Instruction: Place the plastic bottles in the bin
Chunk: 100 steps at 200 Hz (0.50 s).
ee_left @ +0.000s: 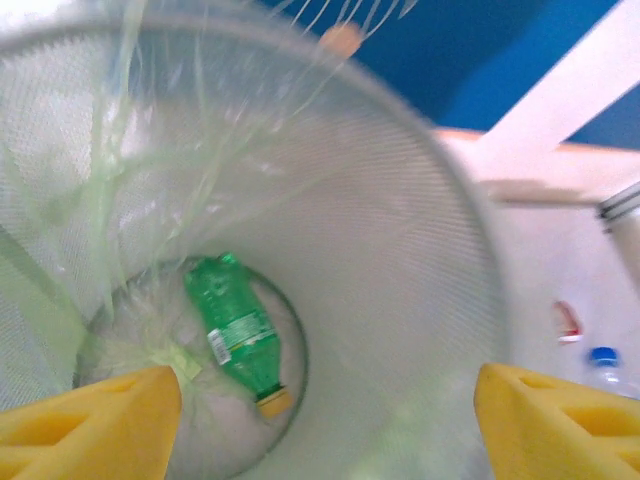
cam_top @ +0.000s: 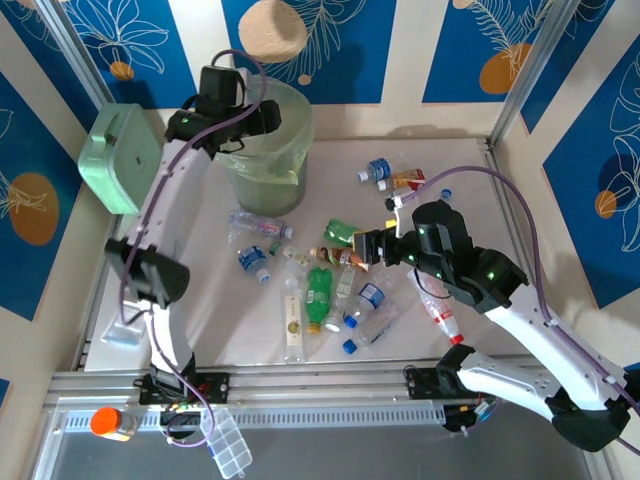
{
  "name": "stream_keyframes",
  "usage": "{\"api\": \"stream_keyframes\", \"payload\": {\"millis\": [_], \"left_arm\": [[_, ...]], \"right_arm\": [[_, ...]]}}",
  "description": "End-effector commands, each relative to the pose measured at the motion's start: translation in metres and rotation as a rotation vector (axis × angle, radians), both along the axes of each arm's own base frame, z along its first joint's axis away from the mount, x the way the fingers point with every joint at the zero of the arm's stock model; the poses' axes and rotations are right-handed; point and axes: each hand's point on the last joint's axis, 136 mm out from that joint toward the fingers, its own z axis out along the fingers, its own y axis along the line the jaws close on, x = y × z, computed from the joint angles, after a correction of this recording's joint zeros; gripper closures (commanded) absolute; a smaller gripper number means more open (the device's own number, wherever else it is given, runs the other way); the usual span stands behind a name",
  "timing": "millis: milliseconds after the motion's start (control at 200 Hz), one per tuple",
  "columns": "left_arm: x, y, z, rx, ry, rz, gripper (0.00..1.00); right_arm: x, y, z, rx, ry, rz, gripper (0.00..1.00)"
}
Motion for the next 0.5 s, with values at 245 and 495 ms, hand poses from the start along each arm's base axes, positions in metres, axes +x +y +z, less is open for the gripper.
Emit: {"api": "stream_keyframes", "payload": {"millis": [245, 495], "left_arm": [[-0.138, 0.002, 0.029, -0.142, -0.090, -0.085, 0.25], [-0.204, -0.012, -0.036, -0.159, 0.047, -0.253, 0.24]], "right_arm": [[-0.003, -0.048, -0.072, -0.091, 0.342, -0.321, 0.21], [-0.038, -0.098, -0.123, -0.011, 0.699, -0.779, 0.31]]}}
